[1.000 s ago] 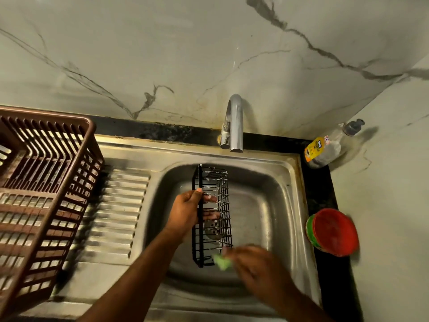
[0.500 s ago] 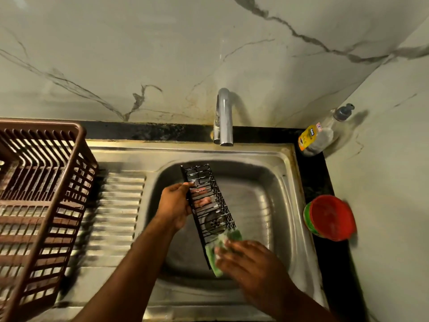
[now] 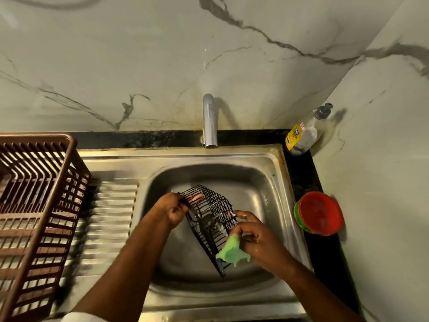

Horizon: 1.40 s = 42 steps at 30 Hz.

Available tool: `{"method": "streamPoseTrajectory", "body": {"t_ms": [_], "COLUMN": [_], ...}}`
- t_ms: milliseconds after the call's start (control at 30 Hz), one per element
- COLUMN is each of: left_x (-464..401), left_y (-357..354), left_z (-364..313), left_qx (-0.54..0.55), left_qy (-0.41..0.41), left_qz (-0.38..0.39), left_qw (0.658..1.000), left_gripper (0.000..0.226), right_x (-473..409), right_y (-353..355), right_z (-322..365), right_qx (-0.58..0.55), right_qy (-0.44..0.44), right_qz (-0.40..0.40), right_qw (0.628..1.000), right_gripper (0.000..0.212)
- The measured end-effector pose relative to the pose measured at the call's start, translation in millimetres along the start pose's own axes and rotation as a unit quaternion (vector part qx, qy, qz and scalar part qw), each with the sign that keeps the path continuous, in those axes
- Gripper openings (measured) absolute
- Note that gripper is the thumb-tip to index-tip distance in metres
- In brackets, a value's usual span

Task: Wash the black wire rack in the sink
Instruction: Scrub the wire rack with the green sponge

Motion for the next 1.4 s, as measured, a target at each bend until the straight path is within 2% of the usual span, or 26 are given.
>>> {"method": "streamPoseTrajectory", "body": {"t_ms": [133,200,300,400,467,600,667,733,767,833,933,1033,1100,1133,1200,1300,1367,1400], "left_x": [-2.6,4.7,26.9,49.2,57.9,60.2,60.1,59.6,59.0,57.2,56.5,57.9,59.4,59.6,61.2,61.1,62.7,62.1], "left_y": [5.3,5.1,7.9,16.6,18.3,12.1,7.8,3.7,1.8,-0.6,-4.4,-4.2,-2.3,-1.5,-0.6,-3.4,-5.7,-6.2], "left_z": [-0.5,8.6,32.1,44.1,45.6,41.6,38.9,38.8,40.0,43.6,47.2,45.5,45.4,46.0,47.6,47.3,46.2,45.3], "left_qx": [0.049,0.076,0.024,-0.041,-0.069,-0.124,-0.137,-0.164,-0.174,-0.185,-0.183,-0.163,-0.146,-0.133,-0.089,-0.057,-0.076,-0.079], "left_qy": [0.007,0.000,-0.009,-0.045,-0.076,-0.127,-0.138,-0.141,-0.138,-0.127,-0.110,-0.106,-0.101,-0.099,-0.086,-0.066,-0.072,-0.078], "left_qz": [0.013,0.044,0.101,0.110,0.115,0.101,0.103,0.113,0.121,0.131,0.144,0.141,0.136,0.137,0.142,0.151,0.148,0.145], "left_qw": [0.999,0.996,0.995,0.992,0.988,0.979,0.975,0.970,0.968,0.966,0.966,0.971,0.975,0.977,0.982,0.985,0.983,0.983], "left_gripper": [0.036,0.043,0.064,0.072,0.070,0.054,0.050,0.046,0.044,0.041,0.037,0.037,0.041,0.043,0.044,0.042,0.044,0.044], "right_x": [-13.0,-23.4,-40.8,-52.8,-58.4,-63.6,-66.9,-78.3,-83.8,-92.4,-103.6,-101.8,-87.4,-77.2,-49.1,-3.2,22.6,31.9], "right_y": [-4.7,-11.0,-17.6,-11.9,-6.5,-4.5,7.1,37.9,53.7,65.8,40.7,1.2,-12.0,-14.4,-15.5,-25.2,-31.1,-32.6], "right_z": [15.3,17.9,21.1,20.0,16.2,5.0,1.3,4.8,17.1,52.5,91.0,94.0,81.2,74.8,67.1,53.7,46.2,42.7], "right_qx": [-0.212,-0.274,-0.301,-0.311,-0.327,-0.322,-0.225,-0.005,0.114,0.243,0.342,0.435,0.479,0.480,0.468,0.486,0.482,0.469], "right_qy": [-0.043,-0.071,-0.096,-0.123,-0.139,-0.187,-0.205,-0.164,-0.110,0.013,0.114,0.175,0.202,0.223,0.283,0.354,0.370,0.367], "right_qz": [-0.006,-0.006,-0.011,-0.030,-0.040,-0.048,-0.075,-0.162,-0.217,-0.275,-0.228,-0.141,-0.117,-0.123,-0.155,-0.156,-0.118,-0.094], "right_qw": [0.976,0.959,0.949,0.942,0.934,0.927,0.950,0.973,0.963,0.930,0.905,0.872,0.846,0.840,0.822,0.784,0.785,0.797], "right_gripper": [0.044,0.053,0.053,0.046,0.044,0.041,0.034,0.027,0.022,0.017,0.029,0.037,0.046,0.046,0.031,0.042,0.049,0.045]}}
Point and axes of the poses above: each hand's wrist, its own x-axis away from the middle knuckle, its own y-axis out of the back of the hand, z = x × y, the point moved 6 cm from there along -x, towards the middle knuckle, and after that the axes turned 11 degrees about x, right-handed, at the moved point
